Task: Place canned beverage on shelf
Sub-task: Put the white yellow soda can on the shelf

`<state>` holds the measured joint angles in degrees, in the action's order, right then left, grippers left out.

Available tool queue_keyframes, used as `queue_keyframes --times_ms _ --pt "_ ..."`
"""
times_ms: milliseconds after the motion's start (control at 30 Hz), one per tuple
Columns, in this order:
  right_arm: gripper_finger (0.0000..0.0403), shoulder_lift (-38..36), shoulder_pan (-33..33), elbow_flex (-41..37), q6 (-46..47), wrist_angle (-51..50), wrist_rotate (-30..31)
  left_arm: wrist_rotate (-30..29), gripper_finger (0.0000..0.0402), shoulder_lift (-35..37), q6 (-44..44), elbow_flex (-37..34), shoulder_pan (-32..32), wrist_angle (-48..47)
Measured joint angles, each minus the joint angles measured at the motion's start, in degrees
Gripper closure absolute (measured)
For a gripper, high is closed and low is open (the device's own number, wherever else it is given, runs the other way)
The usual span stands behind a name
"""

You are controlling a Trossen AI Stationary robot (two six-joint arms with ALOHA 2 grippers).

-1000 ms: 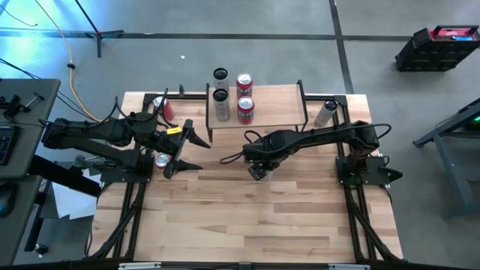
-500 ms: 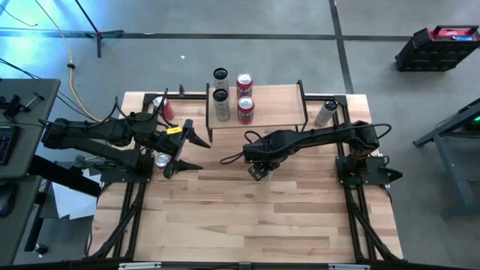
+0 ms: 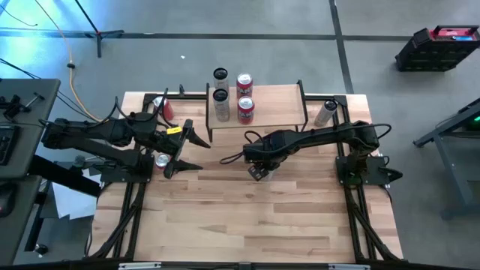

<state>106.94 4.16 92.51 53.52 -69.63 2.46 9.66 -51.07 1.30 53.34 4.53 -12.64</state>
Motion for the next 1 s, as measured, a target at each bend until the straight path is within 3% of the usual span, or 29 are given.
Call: queue_keyframes --times_ms 200,433,667,833,1000 --pt "0.0158 -0.24 -0.02 0.91 -2.00 -1.30 -2.02 -0.01 0.0073 0.00 0.01 0.00 0.00 0.01" --pt "0.0158 -0.37 0.02 10.87 -8.46 -9.96 -2.94 0.00 0.0073 0.00 0.00 0.00 -0.01 0.00" --pt "0.0158 -0.42 1.17 26.30 -21.51 -21.04 -2.39 -0.01 0.0073 0.00 0.01 0.00 -0.01 0.01" --pt "0.0156 -2.05 1.27 34.06 -36.04 -20.54 -1.38 -0.01 0.0073 0.02 0.00 0.00 -0.01 0.07" --pt "0.0145 -3.37 -0.51 39.06 -44.10 -20.49 1.78 -0.01 0.0073 0.02 0.00 0.00 0.01 -0.03"
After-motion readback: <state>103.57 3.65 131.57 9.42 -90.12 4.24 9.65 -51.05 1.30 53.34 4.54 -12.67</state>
